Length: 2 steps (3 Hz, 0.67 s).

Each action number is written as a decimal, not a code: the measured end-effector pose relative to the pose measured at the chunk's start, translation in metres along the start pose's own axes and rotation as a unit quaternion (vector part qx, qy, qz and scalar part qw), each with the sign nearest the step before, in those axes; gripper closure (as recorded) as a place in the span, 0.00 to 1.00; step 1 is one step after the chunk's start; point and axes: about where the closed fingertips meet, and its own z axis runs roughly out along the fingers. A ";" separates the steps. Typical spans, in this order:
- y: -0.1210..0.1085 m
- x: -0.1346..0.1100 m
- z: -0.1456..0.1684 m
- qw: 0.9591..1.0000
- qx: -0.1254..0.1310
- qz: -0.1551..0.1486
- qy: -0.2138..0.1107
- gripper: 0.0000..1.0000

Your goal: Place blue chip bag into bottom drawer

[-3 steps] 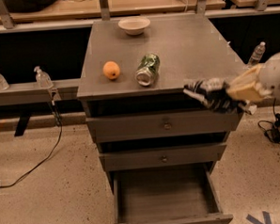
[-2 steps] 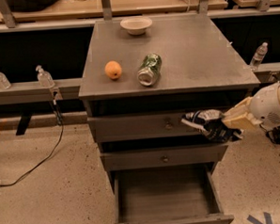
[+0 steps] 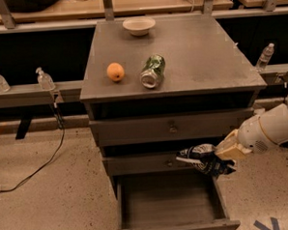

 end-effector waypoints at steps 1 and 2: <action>0.008 -0.002 -0.002 0.999 -0.026 -0.018 -0.026 1.00; 0.022 -0.013 0.019 0.989 -0.066 -0.043 -0.122 1.00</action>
Offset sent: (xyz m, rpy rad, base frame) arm -0.0178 0.1169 -0.0398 0.8951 -0.2138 0.4336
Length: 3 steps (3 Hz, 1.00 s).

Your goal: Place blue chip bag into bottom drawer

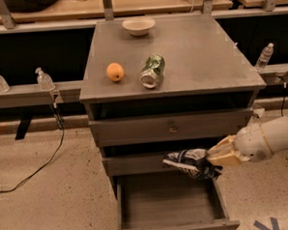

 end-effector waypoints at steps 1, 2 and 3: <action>0.021 -0.028 0.107 0.980 -0.092 -0.051 -0.168 1.00; 0.028 -0.031 0.185 0.966 -0.148 -0.058 -0.206 1.00; 0.028 0.009 0.275 0.968 -0.189 -0.013 -0.167 1.00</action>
Offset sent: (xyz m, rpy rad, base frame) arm 0.0170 0.2335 -0.1487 0.5723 0.0223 0.3615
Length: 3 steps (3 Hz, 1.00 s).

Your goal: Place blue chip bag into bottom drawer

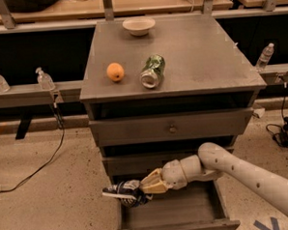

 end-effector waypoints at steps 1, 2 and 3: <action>-0.021 0.046 0.024 0.998 0.011 0.045 0.039 1.00; -0.040 0.088 0.031 0.994 0.027 0.101 0.043 1.00; -0.056 0.114 0.024 0.991 0.051 0.121 0.036 1.00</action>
Offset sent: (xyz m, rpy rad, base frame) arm 0.0255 -0.0074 -0.1585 -0.1568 0.2915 -0.1724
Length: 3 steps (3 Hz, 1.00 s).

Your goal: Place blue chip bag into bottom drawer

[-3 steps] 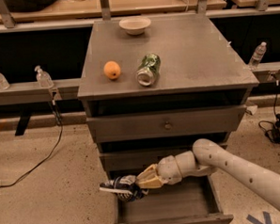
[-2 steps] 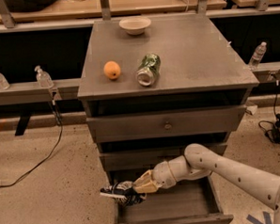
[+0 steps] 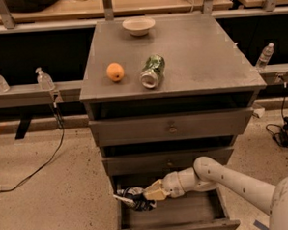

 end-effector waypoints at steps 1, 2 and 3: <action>-0.017 0.031 -0.013 0.999 0.026 0.033 -0.020 0.98; -0.015 0.029 -0.010 0.999 0.023 0.031 -0.018 0.76; -0.014 0.028 -0.006 0.999 0.019 0.031 -0.018 0.44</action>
Offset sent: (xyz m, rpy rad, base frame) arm 0.0025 -0.0216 -0.0229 0.0050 0.0300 -0.0731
